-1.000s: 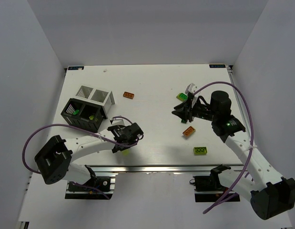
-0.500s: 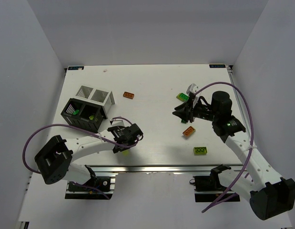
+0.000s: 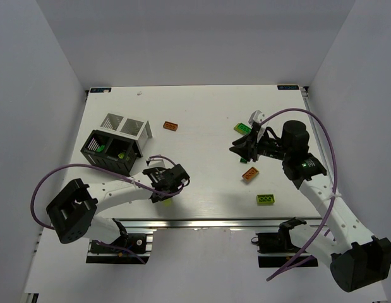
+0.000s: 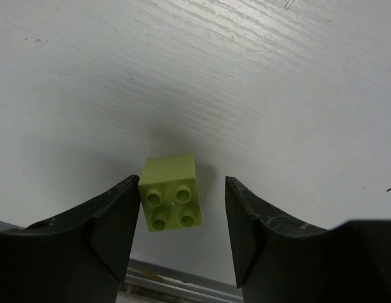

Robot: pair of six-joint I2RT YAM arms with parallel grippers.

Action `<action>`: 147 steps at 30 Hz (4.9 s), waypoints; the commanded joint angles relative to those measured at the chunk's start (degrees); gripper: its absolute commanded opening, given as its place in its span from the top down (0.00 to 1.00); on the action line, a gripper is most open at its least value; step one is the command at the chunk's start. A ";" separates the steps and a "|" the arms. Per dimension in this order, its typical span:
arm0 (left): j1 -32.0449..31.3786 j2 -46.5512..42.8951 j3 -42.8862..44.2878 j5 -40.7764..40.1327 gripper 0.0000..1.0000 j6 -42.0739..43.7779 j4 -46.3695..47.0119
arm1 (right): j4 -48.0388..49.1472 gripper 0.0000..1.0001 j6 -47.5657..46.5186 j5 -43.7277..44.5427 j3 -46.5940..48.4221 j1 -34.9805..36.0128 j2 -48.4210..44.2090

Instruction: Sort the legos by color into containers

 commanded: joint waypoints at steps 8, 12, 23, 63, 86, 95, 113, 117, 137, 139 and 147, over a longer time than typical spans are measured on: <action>-0.23 -0.29 -0.11 -0.19 0.42 -0.28 1.07 | 1.79 0.66 0.66 -1.86 -0.02 -0.76 -1.30; -0.23 -0.64 -0.29 0.42 0.54 0.16 1.42 | 1.79 0.66 0.74 -1.94 -0.11 -0.76 -1.39; -0.23 -4.16 1.02 5.70 0.98 9.28 7.66 | 1.53 0.62 1.79 -4.14 0.07 -1.55 -0.43; -0.14 -16.99 -2.13 53.78 1.00 49.82 67.34 | 18.22 0.24 13.84 -39.92 -6.35 -2.09 4.32; -0.14 -16.29 -0.29 52.28 1.00 52.19 64.89 | 14.54 0.83 14.55 -38.77 -4.24 0.73 8.01; 6.70 -23.84 0.94 50.43 1.00 54.48 56.37 | 9.52 1.00 11.11 -38.42 -2.57 0.64 9.51; 19.46 -29.76 8.76 -18.95 1.00 48.25 20.25 | 7.24 1.00 6.28 -25.94 -2.83 0.64 5.55; 23.57 -25.17 10.70 -21.21 1.00 50.25 19.44 | 6.97 1.00 6.46 -25.76 -2.75 0.73 5.64; 39.58 -11.89 8.33 -7.13 0.89 49.91 24.71 | 6.89 1.00 6.63 -24.97 -2.83 0.73 5.55; 39.67 -12.07 7.45 -8.01 0.79 50.08 25.24 | 6.89 1.00 6.63 -24.97 -2.83 0.64 5.55; 40.02 -11.90 6.39 -8.71 0.56 49.38 25.95 | 6.80 1.00 6.55 -24.45 -2.92 0.64 5.73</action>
